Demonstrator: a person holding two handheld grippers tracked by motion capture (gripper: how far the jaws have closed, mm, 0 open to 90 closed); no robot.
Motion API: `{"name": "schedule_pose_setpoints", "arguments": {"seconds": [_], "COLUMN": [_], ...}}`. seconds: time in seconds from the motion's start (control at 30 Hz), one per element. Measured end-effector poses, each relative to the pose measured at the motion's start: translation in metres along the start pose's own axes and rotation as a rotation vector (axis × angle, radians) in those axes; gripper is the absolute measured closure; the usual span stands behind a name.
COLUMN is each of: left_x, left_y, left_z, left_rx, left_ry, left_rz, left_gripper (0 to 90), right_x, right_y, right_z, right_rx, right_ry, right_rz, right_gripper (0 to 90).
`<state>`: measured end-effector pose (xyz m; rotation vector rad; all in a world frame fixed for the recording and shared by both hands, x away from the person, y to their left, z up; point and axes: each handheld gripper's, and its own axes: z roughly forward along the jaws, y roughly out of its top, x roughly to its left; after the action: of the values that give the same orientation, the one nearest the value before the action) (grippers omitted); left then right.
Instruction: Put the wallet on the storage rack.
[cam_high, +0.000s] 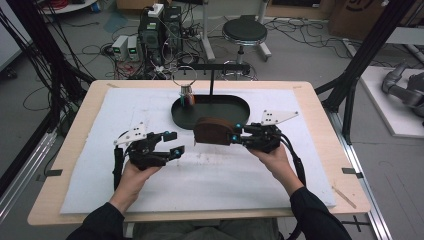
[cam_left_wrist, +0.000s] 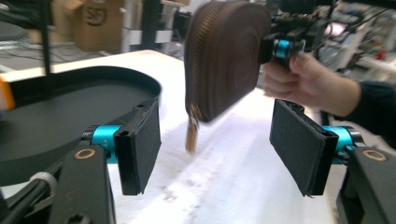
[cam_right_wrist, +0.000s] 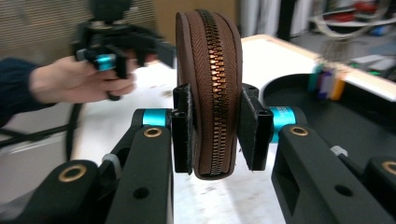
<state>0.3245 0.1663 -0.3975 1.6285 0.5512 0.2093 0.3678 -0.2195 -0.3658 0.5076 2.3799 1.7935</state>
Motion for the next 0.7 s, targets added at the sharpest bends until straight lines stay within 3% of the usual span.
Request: {"name": "schedule_pose_setpoints", "arguments": {"seconds": [0.1, 0.33, 0.57, 0.7], "left_x": [-0.002, -0.001, 0.003, 0.004], "left_y": [0.002, 0.005, 0.004, 0.004], "left_z": [-0.006, -0.021, -0.029, -0.03], "left_rx": [0.015, 0.006, 0.035, 0.039], "left_ry": [0.063, 0.141, 0.228, 0.241], "left_rz": [0.044, 0.078, 0.111, 0.119], "left_gripper": [32.0, 29.8, 29.6, 29.6], "right_x": [-0.006, -0.019, -0.026, -0.029], "right_y": [0.001, 0.001, 0.001, 0.007], "right_z": [-0.002, -0.001, 0.016, 0.028], "right_rx": [-0.019, -0.019, -0.02, -0.002], "right_ry": [-0.088, -0.25, -0.32, -0.34], "right_rz": [0.006, 0.022, 0.025, 0.017], "right_gripper": [70.1, 70.3, 70.2, 70.2]}}
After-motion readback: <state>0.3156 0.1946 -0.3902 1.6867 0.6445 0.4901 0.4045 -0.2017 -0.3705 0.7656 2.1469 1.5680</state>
